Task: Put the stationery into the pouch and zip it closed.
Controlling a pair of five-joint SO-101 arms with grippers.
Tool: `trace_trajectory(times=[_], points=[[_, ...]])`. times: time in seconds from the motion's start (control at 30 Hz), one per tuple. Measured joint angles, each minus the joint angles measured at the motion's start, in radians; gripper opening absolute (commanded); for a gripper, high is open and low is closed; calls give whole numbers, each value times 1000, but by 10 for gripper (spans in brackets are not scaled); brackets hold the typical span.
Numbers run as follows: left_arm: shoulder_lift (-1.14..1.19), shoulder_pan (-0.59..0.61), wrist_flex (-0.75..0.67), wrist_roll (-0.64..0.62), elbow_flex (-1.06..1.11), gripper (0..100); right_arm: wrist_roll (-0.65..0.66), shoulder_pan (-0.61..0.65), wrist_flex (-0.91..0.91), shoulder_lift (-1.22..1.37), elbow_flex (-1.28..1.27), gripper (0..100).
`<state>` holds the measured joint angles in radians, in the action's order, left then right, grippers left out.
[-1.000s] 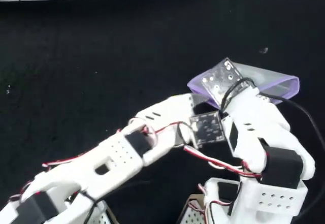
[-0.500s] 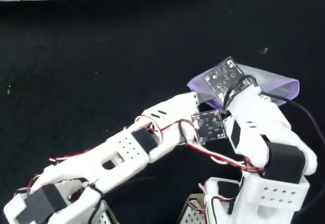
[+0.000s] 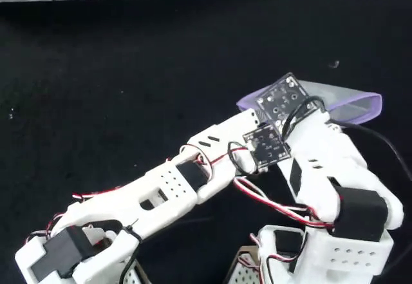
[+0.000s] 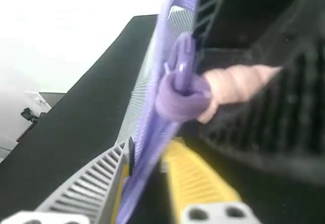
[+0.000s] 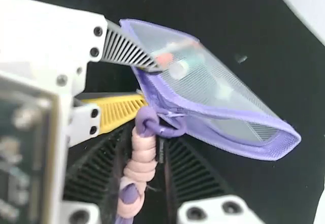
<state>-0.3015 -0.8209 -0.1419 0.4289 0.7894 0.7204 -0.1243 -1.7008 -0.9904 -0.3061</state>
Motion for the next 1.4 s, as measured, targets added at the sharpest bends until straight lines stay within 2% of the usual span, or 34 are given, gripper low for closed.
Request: trace_trajectory(times=[0.17, 0.7, 0.9, 1.07, 1.4], points=[[0, 0, 0, -2, 0, 30, -15, -5, 11, 0, 0, 11], [2, 12, -5, 0, -2, 27, -17, -238, 115, 6, 51, 11], [-11, 28, -11, 0, 11, 27, -17, -298, 192, 115, 52, 11], [-132, 75, -11, -64, 106, 27, -15, -376, 308, 224, 61, 11], [-427, 81, -11, -74, 331, 27, -15, -460, 471, 388, 63, 11]])
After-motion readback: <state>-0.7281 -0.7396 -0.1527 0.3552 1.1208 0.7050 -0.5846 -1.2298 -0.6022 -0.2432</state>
